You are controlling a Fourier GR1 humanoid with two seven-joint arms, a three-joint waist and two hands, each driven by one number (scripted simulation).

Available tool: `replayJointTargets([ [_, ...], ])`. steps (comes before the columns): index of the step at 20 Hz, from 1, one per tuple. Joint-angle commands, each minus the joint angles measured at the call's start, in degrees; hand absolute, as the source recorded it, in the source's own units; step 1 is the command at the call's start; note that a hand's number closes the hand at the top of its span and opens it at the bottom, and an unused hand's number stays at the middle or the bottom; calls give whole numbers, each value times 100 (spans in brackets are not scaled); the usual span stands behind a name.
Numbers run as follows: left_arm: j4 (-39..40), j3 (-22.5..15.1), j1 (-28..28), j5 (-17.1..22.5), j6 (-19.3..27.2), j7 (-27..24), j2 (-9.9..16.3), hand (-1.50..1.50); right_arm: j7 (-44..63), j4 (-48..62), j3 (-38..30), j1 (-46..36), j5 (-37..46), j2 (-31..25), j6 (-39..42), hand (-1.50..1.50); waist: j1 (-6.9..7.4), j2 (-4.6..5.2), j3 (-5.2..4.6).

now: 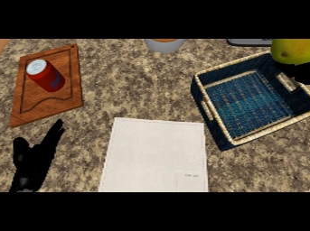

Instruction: Pick the pear from the placemat and place it in the basket

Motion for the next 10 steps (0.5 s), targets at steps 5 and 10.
replayJointTargets([
  [5,1039,88,-41,-36,-110,-133,-91,0,-875,353,2,11,176,-533,197,-150,-53,41,-82],
  [10,345,-157,187,-97,22,332,-275,0,-1318,826,-528,-8,-70,-644,-20,-150,-3,36,-74],
])
